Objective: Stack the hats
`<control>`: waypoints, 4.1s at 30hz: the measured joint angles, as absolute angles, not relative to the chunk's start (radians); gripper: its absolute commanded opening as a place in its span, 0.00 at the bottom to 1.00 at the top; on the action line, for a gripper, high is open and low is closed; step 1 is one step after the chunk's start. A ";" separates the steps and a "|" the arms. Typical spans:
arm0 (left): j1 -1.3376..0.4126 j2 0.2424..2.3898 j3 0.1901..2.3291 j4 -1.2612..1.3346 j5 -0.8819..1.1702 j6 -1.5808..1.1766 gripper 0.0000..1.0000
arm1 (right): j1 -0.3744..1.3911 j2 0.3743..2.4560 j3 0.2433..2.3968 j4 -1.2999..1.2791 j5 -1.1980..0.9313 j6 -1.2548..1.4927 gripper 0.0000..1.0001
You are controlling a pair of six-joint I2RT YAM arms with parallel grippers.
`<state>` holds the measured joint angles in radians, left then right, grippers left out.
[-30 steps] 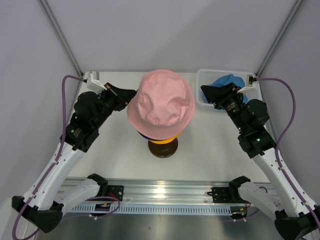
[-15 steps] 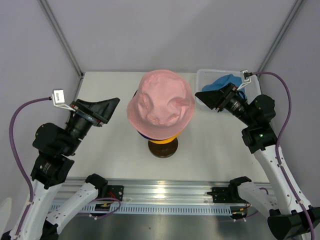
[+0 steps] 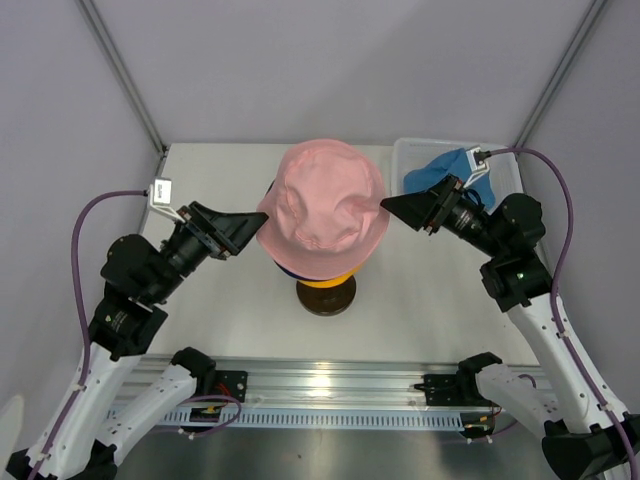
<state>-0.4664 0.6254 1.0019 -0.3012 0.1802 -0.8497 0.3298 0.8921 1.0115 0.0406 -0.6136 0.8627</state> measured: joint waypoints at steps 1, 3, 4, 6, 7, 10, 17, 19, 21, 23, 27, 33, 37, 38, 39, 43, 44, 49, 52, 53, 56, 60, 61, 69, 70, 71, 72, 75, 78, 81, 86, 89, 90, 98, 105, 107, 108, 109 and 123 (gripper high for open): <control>-0.466 0.625 0.999 -0.298 0.185 -0.855 0.73 | 0.340 0.892 1.011 0.029 -0.610 0.860 0.68; -0.466 0.622 0.993 -0.290 0.190 -0.862 0.73 | 0.353 0.893 1.011 0.014 -0.606 0.859 0.68; -0.466 0.621 0.991 -0.287 0.192 -0.864 0.73 | 0.357 0.894 1.011 0.010 -0.605 0.858 0.67; -0.466 0.621 0.989 -0.273 0.197 -0.868 0.73 | 0.361 0.897 1.011 0.007 -0.599 0.856 0.67; -0.466 0.622 0.989 -0.266 0.202 -0.873 0.72 | 0.363 0.899 1.011 0.004 -0.598 0.855 0.66; -0.466 0.629 0.989 -0.241 0.221 -0.884 0.68 | 0.366 0.905 1.011 -0.015 -0.591 0.852 0.54; -0.466 0.673 0.981 -0.195 0.249 -0.916 0.43 | 0.366 0.912 0.997 -0.013 -0.568 0.860 0.00; -0.466 0.678 0.979 -0.190 0.247 -0.922 0.28 | 0.366 0.912 0.991 -0.006 -0.556 0.867 0.00; -0.466 0.681 0.978 -0.186 0.239 -0.933 0.20 | 0.366 0.912 0.988 0.007 -0.542 0.874 0.00; -0.466 0.681 0.978 -0.179 0.231 -0.944 0.09 | 0.366 0.912 0.987 0.029 -0.528 0.887 0.00; -0.466 0.680 0.978 -0.157 0.208 -0.964 0.01 | 0.366 0.913 0.987 0.067 -0.502 0.908 0.00; -0.466 0.682 0.978 -0.138 0.151 -0.977 0.01 | 0.366 0.962 0.994 0.108 -0.474 0.925 0.00; -0.466 0.708 0.995 -0.144 0.116 -0.975 0.01 | 0.369 1.048 1.024 0.109 -0.474 0.926 0.00; -0.466 0.717 0.999 -0.146 0.109 -0.975 0.01 | 0.370 1.068 1.030 0.109 -0.474 0.926 0.00; -0.466 0.724 1.002 -0.153 0.101 -0.975 0.01 | 0.371 1.084 1.036 0.104 -0.475 0.924 0.00; -0.466 0.735 1.001 -0.202 0.039 -0.977 0.01 | 0.372 1.103 1.044 0.055 -0.464 0.908 0.00; -0.466 0.735 0.997 -0.212 0.022 -0.979 0.01 | 0.372 1.101 1.046 0.034 -0.459 0.901 0.00; -0.466 0.716 0.918 -0.215 -0.007 -1.019 0.01 | 0.380 1.077 1.050 -0.049 -0.437 0.859 0.00; -0.469 0.710 0.876 -0.187 -0.006 -1.052 0.01 | 0.382 1.048 1.058 -0.091 -0.421 0.827 0.00; -0.468 0.706 0.862 -0.168 -0.006 -1.061 0.01 | 0.382 1.037 1.060 -0.107 -0.416 0.815 0.00; -0.468 0.692 0.825 -0.132 -0.006 -1.082 0.01 | 0.384 1.019 1.062 -0.137 -0.408 0.787 0.00; -0.469 0.672 0.785 -0.090 -0.005 -1.084 0.01 | 0.385 1.018 1.062 -0.146 -0.410 0.768 0.00; -0.469 0.667 0.778 -0.091 -0.005 -1.080 0.01 | 0.385 1.018 1.061 -0.145 -0.411 0.764 0.00; -0.474 0.622 0.674 -0.324 -0.022 -0.975 0.01 | 0.384 1.027 1.049 -0.142 -0.428 0.732 0.15; -0.477 0.605 0.669 -0.340 -0.022 -0.966 0.01 | 0.385 1.031 1.055 -0.144 -0.430 0.725 0.20; -0.481 0.588 0.669 -0.351 -0.022 -0.959 0.01 | 0.385 1.037 1.064 -0.153 -0.429 0.715 0.28; -0.486 0.572 0.669 -0.353 -0.023 -0.954 0.01 | 0.384 1.045 1.074 -0.166 -0.427 0.705 0.43; -0.495 0.529 0.670 -0.358 -0.023 -0.935 0.01 | 0.382 1.104 1.149 -0.215 -0.424 0.661 0.60; -0.495 0.496 0.679 -0.376 -0.036 -0.904 0.05 | 0.379 1.165 1.253 -0.262 -0.413 0.609 0.71; -0.495 0.488 0.727 -0.413 -0.068 -0.859 0.22 | 0.373 1.195 1.334 -0.289 -0.395 0.570 0.81; -0.496 0.512 0.889 -0.425 -0.099 -0.743 0.65 | 0.353 1.193 1.426 -0.357 -0.303 0.498 0.93; -0.496 0.552 0.978 -0.421 -0.106 -0.678 0.80 | 0.301 1.192 1.452 -0.393 -0.229 0.450 0.95; -0.496 0.566 0.997 -0.418 -0.108 -0.662 0.88 | 0.263 1.195 1.452 -0.400 -0.208 0.441 0.95; -0.497 0.602 1.008 -0.447 -0.138 -0.583 0.99 | -0.057 1.445 1.480 -0.417 -0.074 0.413 0.96; -0.497 0.585 1.011 -0.501 -0.202 -0.538 0.99 | -0.086 1.678 1.482 -0.433 0.035 0.387 0.97; -0.497 0.598 1.025 -0.537 -0.213 -0.523 0.99 | -0.101 1.719 1.483 -0.429 0.040 0.391 0.96; -0.497 0.608 1.037 -0.552 -0.216 -0.518 0.99 | -0.115 1.738 1.483 -0.424 0.038 0.398 0.93; -0.497 0.620 1.052 -0.567 -0.218 -0.512 1.00 | -0.131 1.754 1.482 -0.412 0.032 0.406 0.92; -0.497 0.719 1.180 -0.654 -0.268 -0.464 0.99 | -0.199 1.871 1.456 -0.175 -0.040 0.509 0.75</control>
